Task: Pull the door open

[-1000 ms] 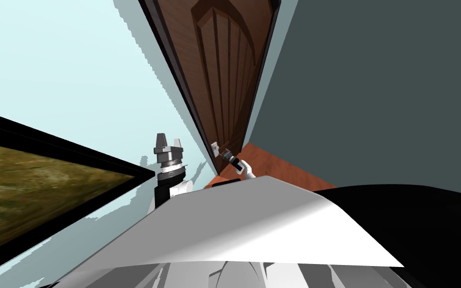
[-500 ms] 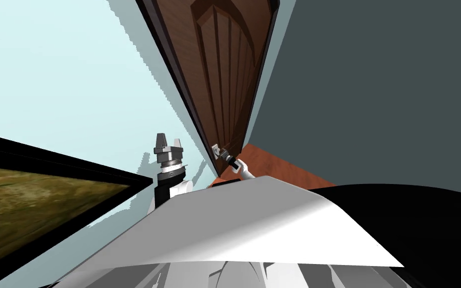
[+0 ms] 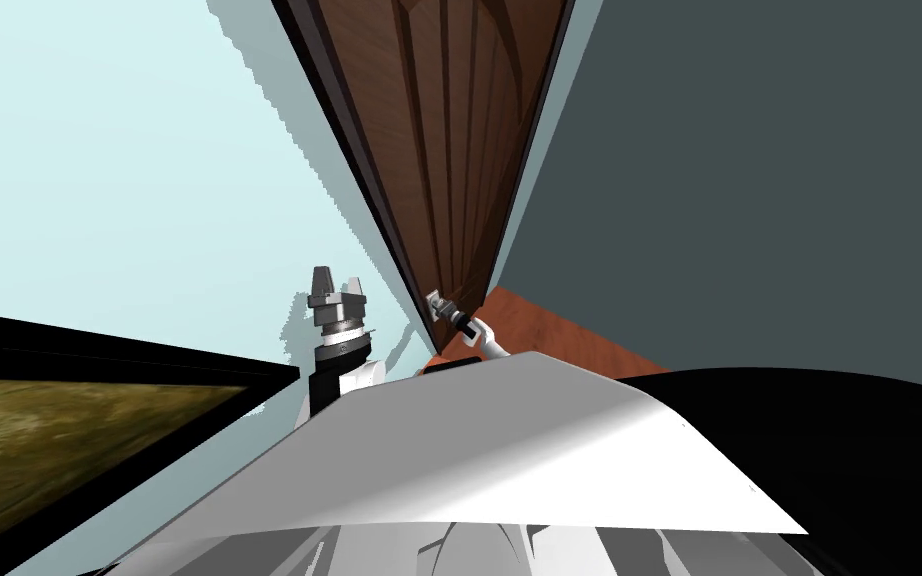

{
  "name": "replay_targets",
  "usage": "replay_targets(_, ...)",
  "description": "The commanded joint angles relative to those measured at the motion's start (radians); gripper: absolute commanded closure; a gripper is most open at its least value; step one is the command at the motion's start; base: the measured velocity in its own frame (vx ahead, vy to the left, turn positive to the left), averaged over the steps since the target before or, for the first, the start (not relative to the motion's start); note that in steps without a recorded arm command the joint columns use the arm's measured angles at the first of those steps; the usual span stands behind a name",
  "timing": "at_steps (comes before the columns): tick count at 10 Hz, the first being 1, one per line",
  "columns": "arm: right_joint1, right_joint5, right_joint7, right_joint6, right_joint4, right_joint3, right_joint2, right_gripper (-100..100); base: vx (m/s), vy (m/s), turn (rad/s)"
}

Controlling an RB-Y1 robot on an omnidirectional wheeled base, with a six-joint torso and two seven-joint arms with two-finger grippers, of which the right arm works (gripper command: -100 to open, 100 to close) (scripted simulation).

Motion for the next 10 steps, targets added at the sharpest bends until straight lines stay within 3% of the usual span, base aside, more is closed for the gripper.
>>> replay_targets(1, 0.0, -0.001, 0.0, 0.0, -0.002, -0.001, 0.0, 100, -0.012, -0.01, -0.003)
replay_targets(3, 0.0, -0.001, 0.0, 0.0, -0.002, -0.001, 0.0, 100, -0.002, -0.003, 0.0)
replay_targets(9, -0.005, -0.171, -0.021, 0.086, 0.01, -0.064, -0.021, 100, -0.092, -0.038, 0.081)
replay_targets(10, -0.005, -0.191, -0.021, 0.086, 0.01, -0.064, -0.021, 100, -0.075, -0.037, 0.04)
